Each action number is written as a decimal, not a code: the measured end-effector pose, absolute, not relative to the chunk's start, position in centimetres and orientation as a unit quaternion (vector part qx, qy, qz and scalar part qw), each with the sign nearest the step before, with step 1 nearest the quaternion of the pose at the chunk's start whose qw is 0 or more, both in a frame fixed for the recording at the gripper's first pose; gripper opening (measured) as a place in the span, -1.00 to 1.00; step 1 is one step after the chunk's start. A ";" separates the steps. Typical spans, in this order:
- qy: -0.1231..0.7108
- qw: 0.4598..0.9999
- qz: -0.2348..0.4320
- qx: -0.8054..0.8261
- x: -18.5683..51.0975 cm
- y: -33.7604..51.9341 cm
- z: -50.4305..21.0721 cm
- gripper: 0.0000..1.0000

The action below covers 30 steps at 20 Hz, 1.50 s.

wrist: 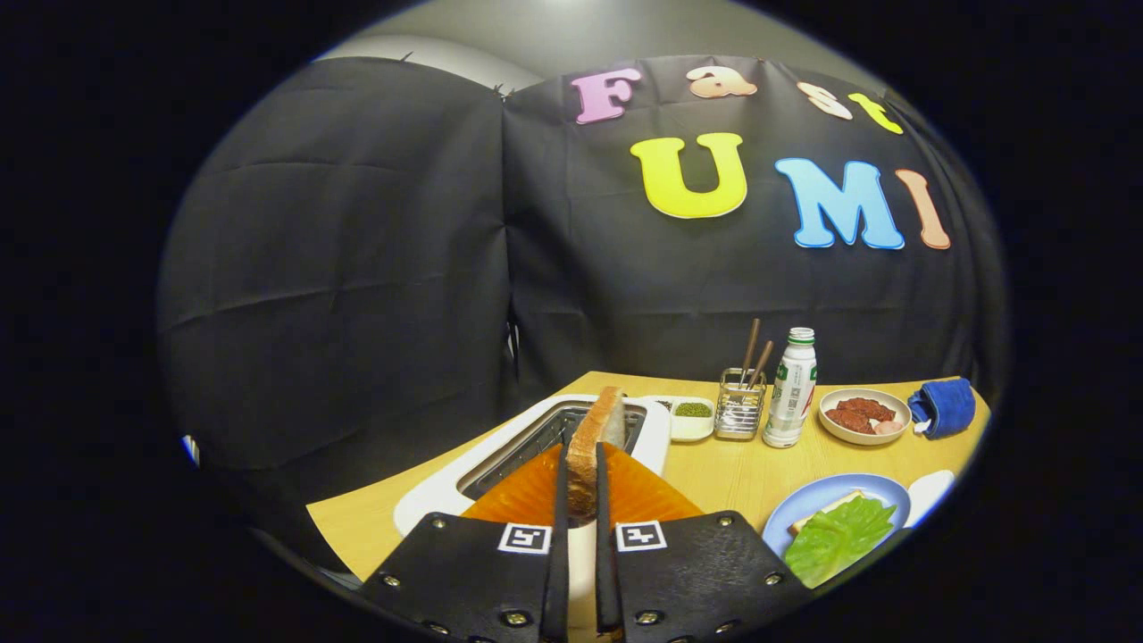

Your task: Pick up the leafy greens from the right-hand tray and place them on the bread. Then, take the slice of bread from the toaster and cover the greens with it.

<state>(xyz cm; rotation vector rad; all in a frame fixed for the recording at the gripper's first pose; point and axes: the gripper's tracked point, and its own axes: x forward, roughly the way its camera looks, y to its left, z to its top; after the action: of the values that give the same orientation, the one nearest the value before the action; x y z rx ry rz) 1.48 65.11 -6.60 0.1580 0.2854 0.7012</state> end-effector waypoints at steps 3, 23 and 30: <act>0.133 0.923 0.349 0.095 1.8 65.1 -6.4 -0.95; 0.060 0.932 0.318 0.162 4.3 55.5 0.4 -0.95; 0.073 0.955 0.251 0.138 7.0 47.3 -2.1 -0.95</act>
<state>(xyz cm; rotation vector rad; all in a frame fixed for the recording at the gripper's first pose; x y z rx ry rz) 7.01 47.27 -2.10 0.2811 0.1490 0.5088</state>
